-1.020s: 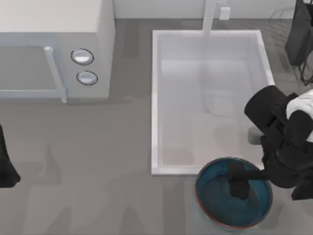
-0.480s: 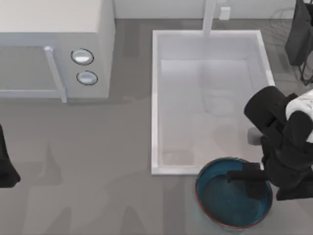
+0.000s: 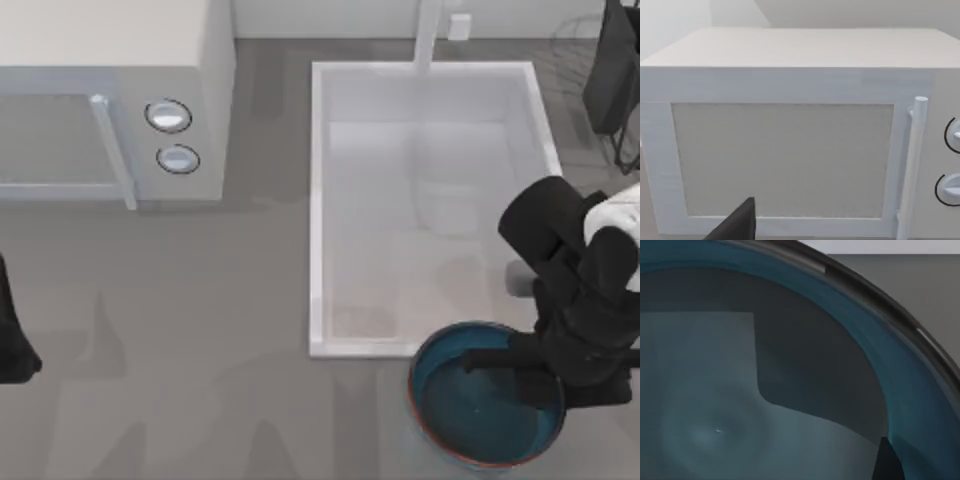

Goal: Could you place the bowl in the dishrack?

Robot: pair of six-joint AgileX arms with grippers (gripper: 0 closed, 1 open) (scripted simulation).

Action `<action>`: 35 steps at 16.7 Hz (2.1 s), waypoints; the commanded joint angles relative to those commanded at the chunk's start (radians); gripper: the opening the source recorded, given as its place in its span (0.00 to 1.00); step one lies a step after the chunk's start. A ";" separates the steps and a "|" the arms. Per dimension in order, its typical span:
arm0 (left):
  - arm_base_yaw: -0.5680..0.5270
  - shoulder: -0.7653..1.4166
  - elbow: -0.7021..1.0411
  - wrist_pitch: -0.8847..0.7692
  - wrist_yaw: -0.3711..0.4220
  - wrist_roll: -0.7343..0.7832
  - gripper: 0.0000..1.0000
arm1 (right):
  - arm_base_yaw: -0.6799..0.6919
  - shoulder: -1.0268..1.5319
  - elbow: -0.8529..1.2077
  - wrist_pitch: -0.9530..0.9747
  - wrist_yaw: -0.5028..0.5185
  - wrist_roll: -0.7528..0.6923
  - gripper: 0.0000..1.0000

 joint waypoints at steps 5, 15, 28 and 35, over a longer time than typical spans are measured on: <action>0.000 0.000 0.000 0.000 0.000 0.000 1.00 | 0.000 -0.002 0.003 -0.003 0.001 0.000 0.00; 0.000 0.000 0.000 0.000 0.000 0.000 1.00 | -0.003 -0.052 0.464 -0.557 0.001 0.002 0.00; 0.000 0.000 0.000 0.000 0.000 0.000 1.00 | -0.037 -0.127 0.691 -0.784 -0.017 -0.024 0.00; 0.000 0.000 0.000 0.000 0.000 0.000 1.00 | -0.377 -0.279 0.583 -0.372 -0.202 -0.167 0.00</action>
